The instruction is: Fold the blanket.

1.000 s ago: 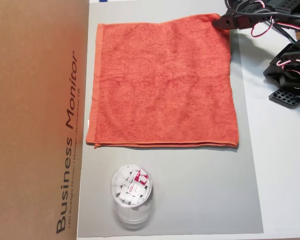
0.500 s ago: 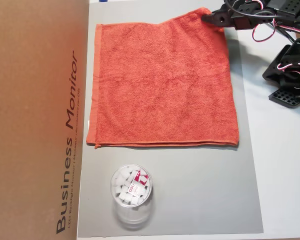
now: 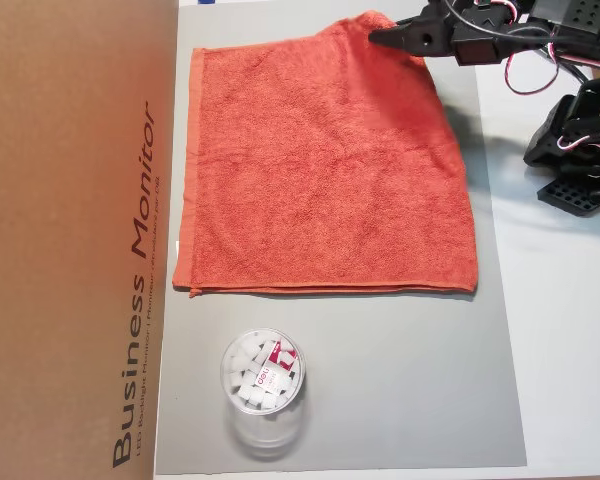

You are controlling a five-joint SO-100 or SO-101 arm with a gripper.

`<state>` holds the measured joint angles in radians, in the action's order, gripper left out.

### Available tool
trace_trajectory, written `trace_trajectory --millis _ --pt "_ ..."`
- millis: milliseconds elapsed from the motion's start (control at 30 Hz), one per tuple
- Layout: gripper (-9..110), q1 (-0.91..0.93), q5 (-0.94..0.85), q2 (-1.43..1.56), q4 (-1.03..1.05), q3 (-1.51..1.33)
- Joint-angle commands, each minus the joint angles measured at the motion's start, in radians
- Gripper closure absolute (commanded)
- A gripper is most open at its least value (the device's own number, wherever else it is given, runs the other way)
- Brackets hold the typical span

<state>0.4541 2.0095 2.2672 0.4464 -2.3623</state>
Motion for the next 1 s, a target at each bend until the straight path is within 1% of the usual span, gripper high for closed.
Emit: trace_trajectory --millis 0,567,967 --pt "102 -0.029 0.02 -0.003 -0.006 0.075" --pt "102 -0.156 0.052 -0.353 -0.015 0.445" --pt "102 -0.314 0.037 -0.58 -0.015 0.692"
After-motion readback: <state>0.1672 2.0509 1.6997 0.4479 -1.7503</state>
